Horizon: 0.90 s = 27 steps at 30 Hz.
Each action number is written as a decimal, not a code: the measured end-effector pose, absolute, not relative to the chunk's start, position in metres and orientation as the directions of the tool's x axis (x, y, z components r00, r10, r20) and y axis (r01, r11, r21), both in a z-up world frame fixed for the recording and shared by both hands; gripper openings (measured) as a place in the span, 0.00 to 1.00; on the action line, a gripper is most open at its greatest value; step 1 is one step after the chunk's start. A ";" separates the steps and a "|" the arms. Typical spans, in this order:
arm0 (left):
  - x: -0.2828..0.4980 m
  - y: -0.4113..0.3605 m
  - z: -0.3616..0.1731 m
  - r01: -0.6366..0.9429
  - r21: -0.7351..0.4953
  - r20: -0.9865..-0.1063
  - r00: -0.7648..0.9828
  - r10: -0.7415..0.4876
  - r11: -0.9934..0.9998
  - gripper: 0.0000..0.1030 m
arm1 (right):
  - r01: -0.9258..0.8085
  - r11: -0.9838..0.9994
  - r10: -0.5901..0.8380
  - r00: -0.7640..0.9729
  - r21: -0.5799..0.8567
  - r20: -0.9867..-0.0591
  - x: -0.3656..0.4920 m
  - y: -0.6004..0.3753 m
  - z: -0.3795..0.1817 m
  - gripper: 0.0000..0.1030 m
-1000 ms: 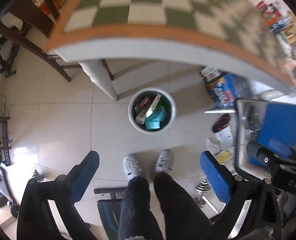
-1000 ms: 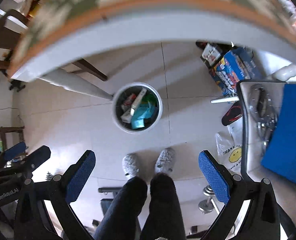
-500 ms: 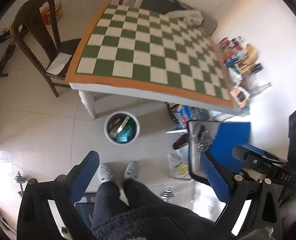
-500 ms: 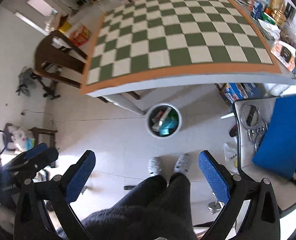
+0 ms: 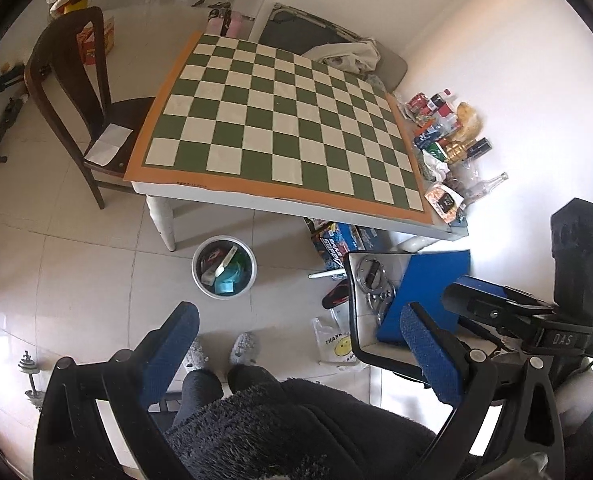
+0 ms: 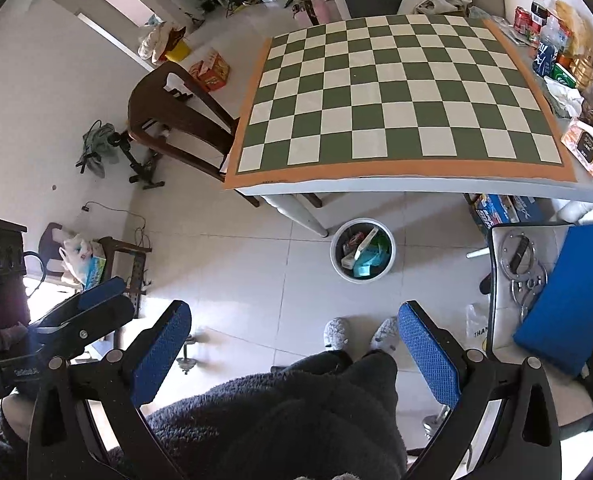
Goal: Collect trash
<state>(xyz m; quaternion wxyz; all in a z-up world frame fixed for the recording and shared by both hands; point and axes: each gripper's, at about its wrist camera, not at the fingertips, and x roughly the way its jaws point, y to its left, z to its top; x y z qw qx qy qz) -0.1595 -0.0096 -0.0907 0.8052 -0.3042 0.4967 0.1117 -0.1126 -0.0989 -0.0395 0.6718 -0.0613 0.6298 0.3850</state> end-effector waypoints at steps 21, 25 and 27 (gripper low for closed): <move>-0.158 -0.017 -0.092 -0.474 -0.362 -0.882 0.452 -0.131 0.803 1.00 | -0.603 0.690 0.412 -0.127 0.400 -0.902 -0.113 -0.104 -0.049 1.00; -0.159 -0.014 -0.095 -0.475 -0.363 -0.884 0.447 -0.136 0.802 1.00 | -0.598 0.697 0.406 -0.126 0.396 -0.905 -0.112 -0.104 -0.051 1.00; -0.158 -0.013 -0.097 -0.473 -0.361 -0.886 0.444 -0.136 0.804 1.00 | -0.599 0.697 0.404 -0.125 0.394 -0.906 -0.112 -0.103 -0.051 1.00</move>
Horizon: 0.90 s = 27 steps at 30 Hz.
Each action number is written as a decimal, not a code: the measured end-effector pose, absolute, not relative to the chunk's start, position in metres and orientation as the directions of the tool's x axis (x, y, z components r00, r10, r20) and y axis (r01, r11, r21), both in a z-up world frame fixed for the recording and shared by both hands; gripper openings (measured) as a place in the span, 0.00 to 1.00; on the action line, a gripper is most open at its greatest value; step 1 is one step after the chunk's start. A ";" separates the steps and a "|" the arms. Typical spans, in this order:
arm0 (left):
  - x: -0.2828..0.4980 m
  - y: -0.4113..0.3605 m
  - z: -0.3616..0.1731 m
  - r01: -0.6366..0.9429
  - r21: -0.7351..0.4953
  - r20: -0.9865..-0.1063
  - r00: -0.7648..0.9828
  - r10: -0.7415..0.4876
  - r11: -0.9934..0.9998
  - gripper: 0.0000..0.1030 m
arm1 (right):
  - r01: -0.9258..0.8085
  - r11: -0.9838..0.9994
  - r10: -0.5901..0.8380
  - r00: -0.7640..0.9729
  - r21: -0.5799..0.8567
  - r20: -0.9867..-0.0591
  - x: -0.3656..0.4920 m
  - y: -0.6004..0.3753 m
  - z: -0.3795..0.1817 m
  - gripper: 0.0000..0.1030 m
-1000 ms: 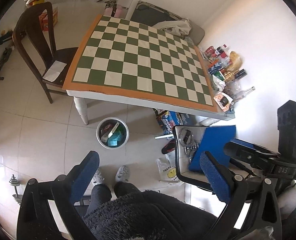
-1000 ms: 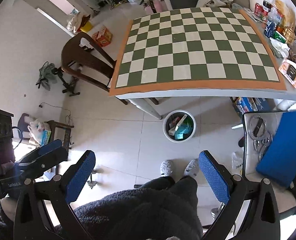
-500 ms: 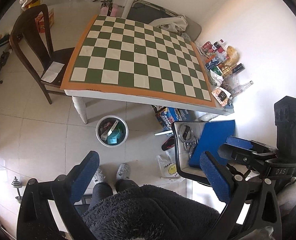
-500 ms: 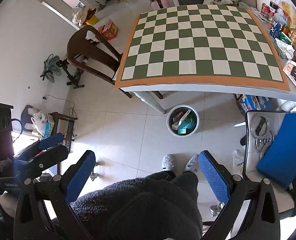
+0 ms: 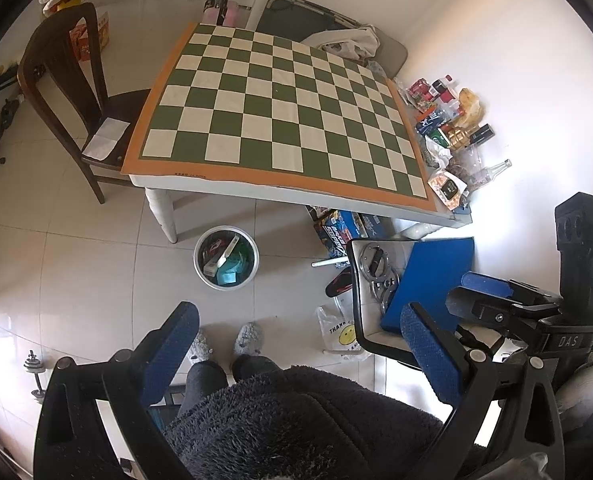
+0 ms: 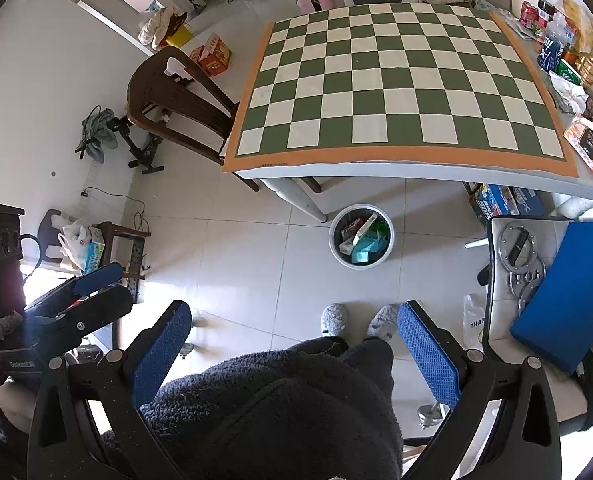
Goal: Collect trash
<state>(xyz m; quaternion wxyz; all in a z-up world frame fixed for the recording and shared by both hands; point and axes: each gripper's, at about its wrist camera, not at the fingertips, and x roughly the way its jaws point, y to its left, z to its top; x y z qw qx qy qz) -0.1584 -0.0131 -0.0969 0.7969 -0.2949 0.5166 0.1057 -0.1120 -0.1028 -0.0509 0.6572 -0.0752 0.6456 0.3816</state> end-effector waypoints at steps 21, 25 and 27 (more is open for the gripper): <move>-0.153 -0.025 -0.103 -0.477 -0.366 -0.887 0.439 -0.144 0.799 1.00 | -0.564 0.728 0.391 -0.127 0.391 -0.912 -0.114 -0.101 -0.057 1.00; -0.153 -0.029 -0.104 -0.475 -0.367 -0.886 0.439 -0.146 0.800 1.00 | -0.560 0.730 0.392 -0.127 0.392 -0.911 -0.114 -0.102 -0.057 1.00; -0.151 -0.028 -0.103 -0.480 -0.366 -0.887 0.439 -0.143 0.797 1.00 | -0.561 0.730 0.390 -0.125 0.390 -0.912 -0.113 -0.103 -0.057 1.00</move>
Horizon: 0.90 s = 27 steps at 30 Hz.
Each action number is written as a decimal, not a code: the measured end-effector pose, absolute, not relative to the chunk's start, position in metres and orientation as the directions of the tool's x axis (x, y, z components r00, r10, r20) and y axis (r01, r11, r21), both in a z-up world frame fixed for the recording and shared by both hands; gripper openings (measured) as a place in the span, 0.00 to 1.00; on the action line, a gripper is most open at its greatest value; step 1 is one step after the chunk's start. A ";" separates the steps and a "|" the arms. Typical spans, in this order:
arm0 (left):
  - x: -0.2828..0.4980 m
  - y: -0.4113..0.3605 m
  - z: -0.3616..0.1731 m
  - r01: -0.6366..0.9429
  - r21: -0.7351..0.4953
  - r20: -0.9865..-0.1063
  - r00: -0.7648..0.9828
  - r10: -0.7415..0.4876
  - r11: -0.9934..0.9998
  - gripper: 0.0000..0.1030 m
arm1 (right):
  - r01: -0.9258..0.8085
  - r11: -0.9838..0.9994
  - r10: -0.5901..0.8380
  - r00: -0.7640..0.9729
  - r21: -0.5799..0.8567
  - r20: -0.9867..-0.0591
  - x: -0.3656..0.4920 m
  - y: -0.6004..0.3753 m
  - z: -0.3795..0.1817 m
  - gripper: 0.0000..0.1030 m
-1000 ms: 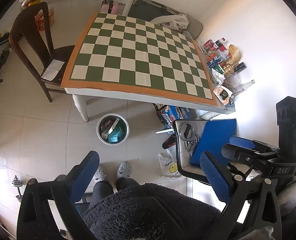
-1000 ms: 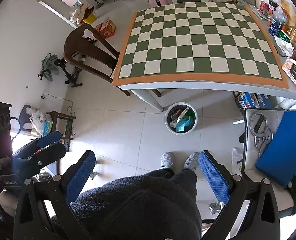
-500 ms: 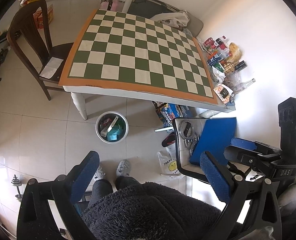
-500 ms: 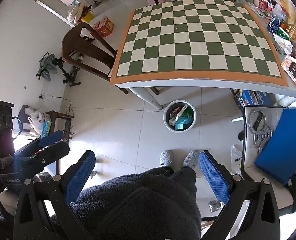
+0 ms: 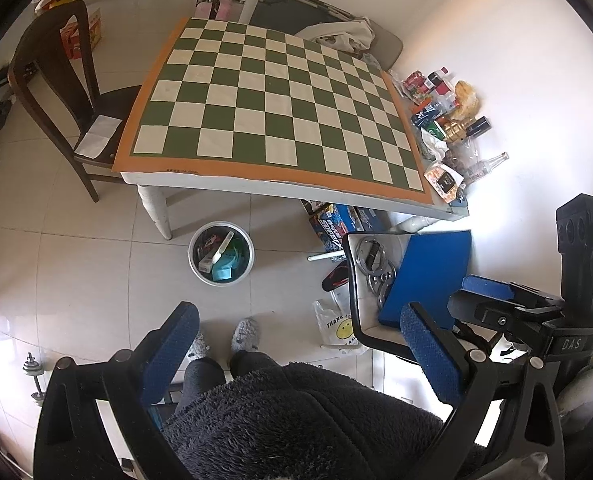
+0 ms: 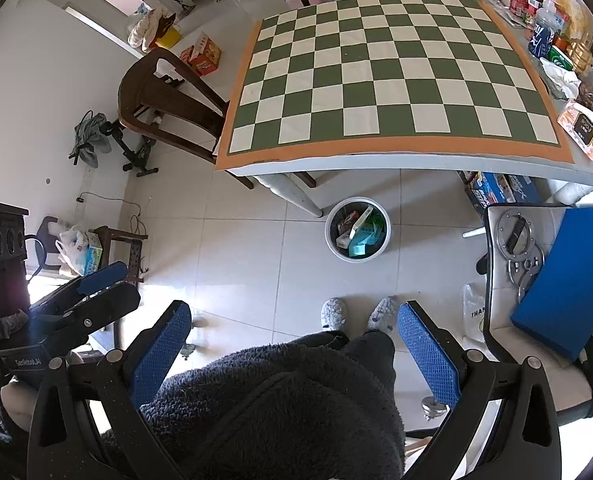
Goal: Collect trash
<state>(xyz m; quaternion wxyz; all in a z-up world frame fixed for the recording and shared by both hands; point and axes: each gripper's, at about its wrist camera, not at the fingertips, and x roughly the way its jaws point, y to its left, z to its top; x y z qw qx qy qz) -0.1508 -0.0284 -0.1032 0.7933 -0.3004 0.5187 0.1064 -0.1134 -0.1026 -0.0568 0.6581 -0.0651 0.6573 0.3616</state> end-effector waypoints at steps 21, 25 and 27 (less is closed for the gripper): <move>-0.151 -0.031 -0.104 -0.487 -0.366 -0.886 0.444 -0.137 0.793 1.00 | -0.561 0.731 0.390 -0.124 0.389 -0.912 -0.114 -0.101 -0.056 1.00; -0.151 -0.031 -0.104 -0.488 -0.366 -0.886 0.442 -0.137 0.792 1.00 | -0.559 0.732 0.390 -0.124 0.389 -0.912 -0.114 -0.099 -0.056 1.00; -0.150 -0.029 -0.103 -0.488 -0.367 -0.886 0.442 -0.138 0.792 1.00 | -0.559 0.732 0.391 -0.124 0.389 -0.912 -0.114 -0.099 -0.056 1.00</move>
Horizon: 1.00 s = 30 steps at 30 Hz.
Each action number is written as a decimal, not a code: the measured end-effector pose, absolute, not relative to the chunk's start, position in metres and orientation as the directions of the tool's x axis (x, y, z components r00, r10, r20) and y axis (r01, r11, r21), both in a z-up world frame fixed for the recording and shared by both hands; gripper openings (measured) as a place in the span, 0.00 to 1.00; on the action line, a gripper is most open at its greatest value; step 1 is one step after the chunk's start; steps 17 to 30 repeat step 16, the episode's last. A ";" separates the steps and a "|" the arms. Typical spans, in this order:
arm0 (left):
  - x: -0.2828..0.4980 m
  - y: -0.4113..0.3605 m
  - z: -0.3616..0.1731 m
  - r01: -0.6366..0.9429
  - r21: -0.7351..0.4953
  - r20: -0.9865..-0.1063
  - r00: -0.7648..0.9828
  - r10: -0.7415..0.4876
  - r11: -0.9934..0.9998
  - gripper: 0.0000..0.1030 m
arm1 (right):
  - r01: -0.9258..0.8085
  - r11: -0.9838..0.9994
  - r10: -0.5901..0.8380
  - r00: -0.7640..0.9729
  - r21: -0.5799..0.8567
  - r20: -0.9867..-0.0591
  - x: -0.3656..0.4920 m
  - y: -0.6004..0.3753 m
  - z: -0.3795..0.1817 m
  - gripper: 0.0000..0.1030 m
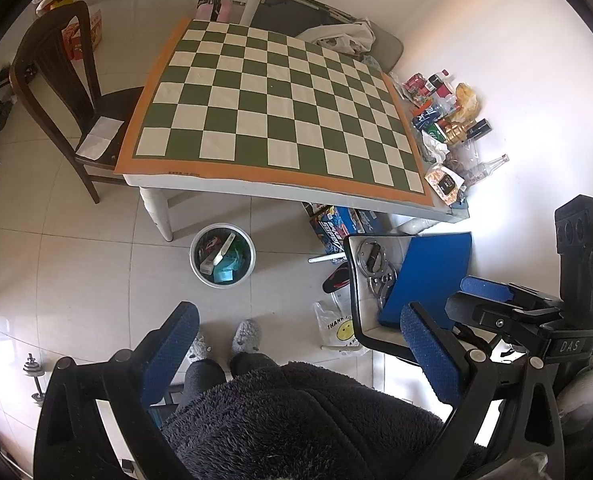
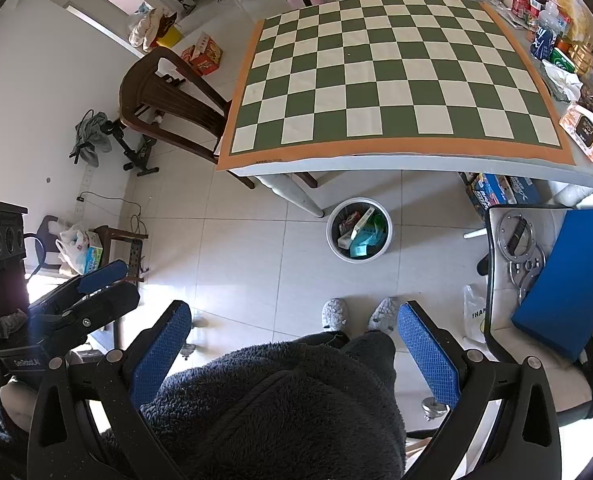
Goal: Collect trash
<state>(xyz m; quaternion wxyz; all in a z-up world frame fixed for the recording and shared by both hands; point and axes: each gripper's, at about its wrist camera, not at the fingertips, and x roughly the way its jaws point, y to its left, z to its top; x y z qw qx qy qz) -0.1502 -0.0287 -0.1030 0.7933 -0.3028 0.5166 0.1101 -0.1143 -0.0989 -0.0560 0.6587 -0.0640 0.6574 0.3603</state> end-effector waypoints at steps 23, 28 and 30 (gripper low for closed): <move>-0.149 -0.032 -0.103 -0.489 -0.365 -0.886 0.444 -0.133 0.792 1.00 | -0.558 0.731 0.392 -0.126 0.392 -0.911 -0.114 -0.098 -0.055 1.00; -0.149 -0.032 -0.103 -0.489 -0.365 -0.886 0.444 -0.133 0.792 1.00 | -0.558 0.731 0.392 -0.126 0.392 -0.911 -0.114 -0.098 -0.055 1.00; -0.149 -0.032 -0.103 -0.489 -0.365 -0.886 0.444 -0.133 0.792 1.00 | -0.558 0.731 0.392 -0.126 0.392 -0.911 -0.114 -0.098 -0.055 1.00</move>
